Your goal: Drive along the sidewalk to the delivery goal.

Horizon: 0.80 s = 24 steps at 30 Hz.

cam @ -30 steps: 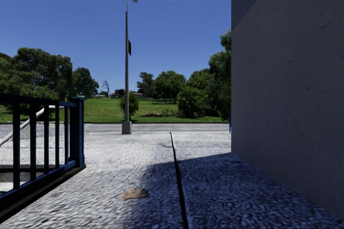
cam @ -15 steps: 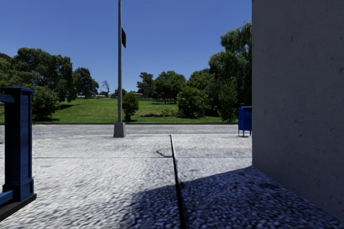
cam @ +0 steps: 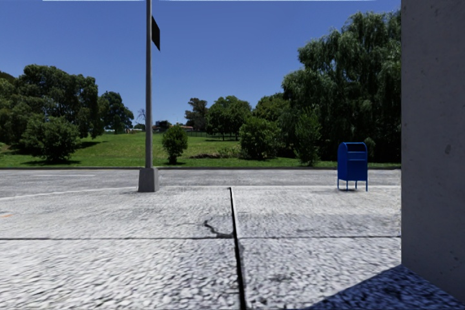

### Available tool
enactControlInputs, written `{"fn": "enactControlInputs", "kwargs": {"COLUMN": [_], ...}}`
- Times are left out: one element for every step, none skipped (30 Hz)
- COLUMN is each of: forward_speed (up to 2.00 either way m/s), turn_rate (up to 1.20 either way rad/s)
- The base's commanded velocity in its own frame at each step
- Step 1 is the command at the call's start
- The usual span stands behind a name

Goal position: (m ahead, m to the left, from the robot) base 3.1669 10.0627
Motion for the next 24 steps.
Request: {"fn": "enactControlInputs", "kwargs": {"forward_speed": [1.38, 1.29, 1.20, 1.18, 1.18, 1.18, 1.18, 1.18, 1.20, 1.20, 1.23, 1.23, 1.24, 1.24, 1.24, 1.24, 1.24, 1.24, 1.24, 1.24, 1.24, 1.24, 1.24, 1.24], "turn_rate": [0.45, 0.47, 0.48, 0.48, 0.48, 0.48, 0.48, 0.48, 0.48, 0.48, 0.48, 0.50, 0.58, 0.58, 0.61, 0.62, 0.62, 0.62, 0.63, 0.63, 0.63, 0.63, 0.63, 0.63]}}
